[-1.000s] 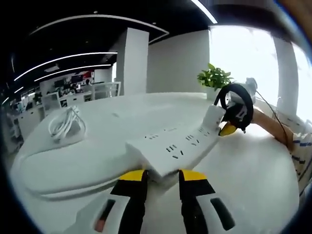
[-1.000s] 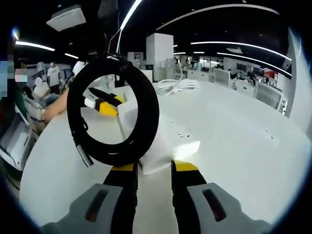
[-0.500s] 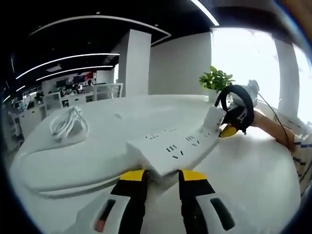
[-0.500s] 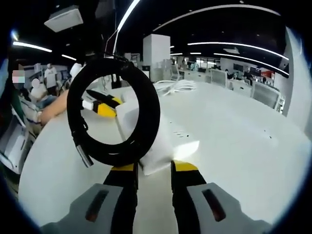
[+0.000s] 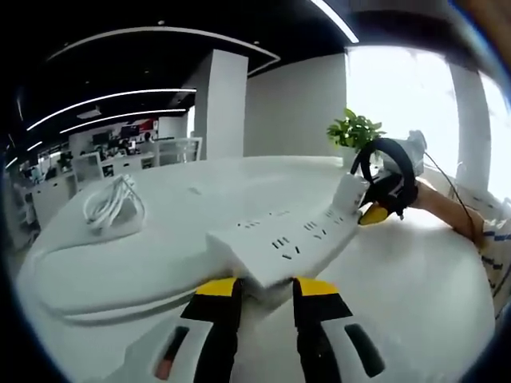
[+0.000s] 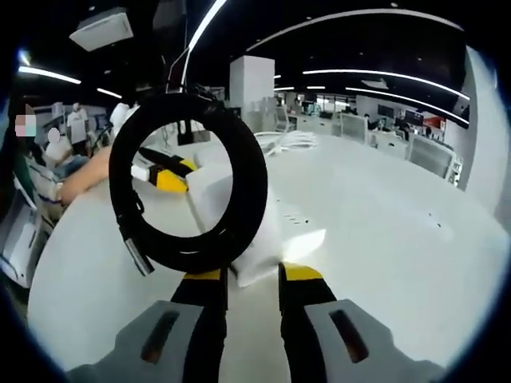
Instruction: Straighten the power strip on the desk, plug the charger into it
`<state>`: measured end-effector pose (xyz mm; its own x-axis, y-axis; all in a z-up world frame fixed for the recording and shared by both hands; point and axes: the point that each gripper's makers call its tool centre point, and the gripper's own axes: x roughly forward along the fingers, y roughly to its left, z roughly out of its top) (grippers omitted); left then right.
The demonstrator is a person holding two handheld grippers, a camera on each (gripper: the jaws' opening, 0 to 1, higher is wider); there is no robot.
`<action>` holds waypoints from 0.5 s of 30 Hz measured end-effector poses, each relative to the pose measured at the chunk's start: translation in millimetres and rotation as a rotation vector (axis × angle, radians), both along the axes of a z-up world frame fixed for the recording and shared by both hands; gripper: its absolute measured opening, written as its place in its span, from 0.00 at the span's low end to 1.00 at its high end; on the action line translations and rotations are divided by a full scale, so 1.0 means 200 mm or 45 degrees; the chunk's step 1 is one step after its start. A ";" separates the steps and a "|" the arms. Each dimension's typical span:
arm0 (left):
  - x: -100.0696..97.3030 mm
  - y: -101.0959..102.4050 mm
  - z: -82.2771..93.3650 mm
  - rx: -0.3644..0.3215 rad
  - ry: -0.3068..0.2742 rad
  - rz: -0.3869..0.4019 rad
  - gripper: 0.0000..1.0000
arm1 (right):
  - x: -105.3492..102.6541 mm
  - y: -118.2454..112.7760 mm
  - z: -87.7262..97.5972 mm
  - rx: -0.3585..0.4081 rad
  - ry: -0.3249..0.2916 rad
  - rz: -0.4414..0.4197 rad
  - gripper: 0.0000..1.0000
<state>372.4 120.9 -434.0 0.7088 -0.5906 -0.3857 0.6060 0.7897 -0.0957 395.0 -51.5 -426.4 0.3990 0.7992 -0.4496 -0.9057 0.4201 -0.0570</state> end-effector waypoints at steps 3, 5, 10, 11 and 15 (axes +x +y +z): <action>0.01 0.00 0.00 0.009 -0.006 0.002 0.26 | 0.00 0.00 0.00 0.003 0.000 -0.006 0.24; 0.01 0.00 0.00 0.008 -0.005 0.004 0.26 | 0.00 0.00 0.00 0.001 0.000 -0.012 0.23; 0.01 0.00 0.00 0.012 -0.008 0.008 0.26 | 0.01 0.01 0.00 0.001 -0.002 -0.026 0.23; 0.01 0.00 0.00 0.014 -0.009 0.010 0.26 | 0.01 0.01 0.00 0.003 -0.003 -0.029 0.23; 0.02 0.00 0.00 0.017 -0.012 0.010 0.26 | 0.01 0.01 0.00 0.003 -0.005 -0.037 0.22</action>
<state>375.6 121.6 -434.4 0.7172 -0.5797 -0.3868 0.6004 0.7958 -0.0795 397.3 -49.4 -426.3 0.4238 0.7883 -0.4461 -0.8929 0.4463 -0.0595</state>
